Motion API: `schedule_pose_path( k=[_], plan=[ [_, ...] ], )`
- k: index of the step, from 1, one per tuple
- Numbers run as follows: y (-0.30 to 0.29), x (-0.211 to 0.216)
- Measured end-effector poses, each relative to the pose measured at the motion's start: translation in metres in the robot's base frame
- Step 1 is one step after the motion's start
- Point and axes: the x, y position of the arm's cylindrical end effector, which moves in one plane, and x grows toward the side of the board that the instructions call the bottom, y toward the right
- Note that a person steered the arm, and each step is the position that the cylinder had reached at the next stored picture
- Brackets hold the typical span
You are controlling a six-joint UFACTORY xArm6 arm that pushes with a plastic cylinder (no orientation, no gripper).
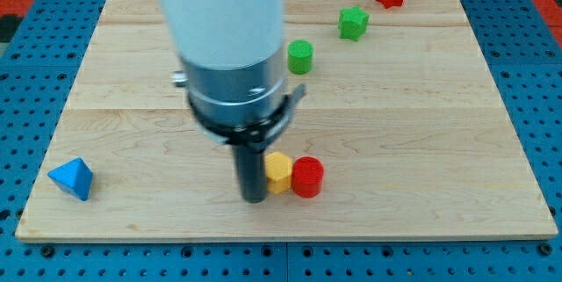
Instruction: Push the red star towards the top left of the board
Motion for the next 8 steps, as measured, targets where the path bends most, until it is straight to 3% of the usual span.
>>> schedule_pose_path(
  k=[2,3,4,5,6,7,8],
  plan=[
    [-0.122,-0.021],
    [-0.162,-0.093],
    [-0.149,-0.179],
    [-0.100,-0.199],
    [-0.024,-0.202],
    [0.042,-0.155],
    [0.063,-0.108]
  ],
)
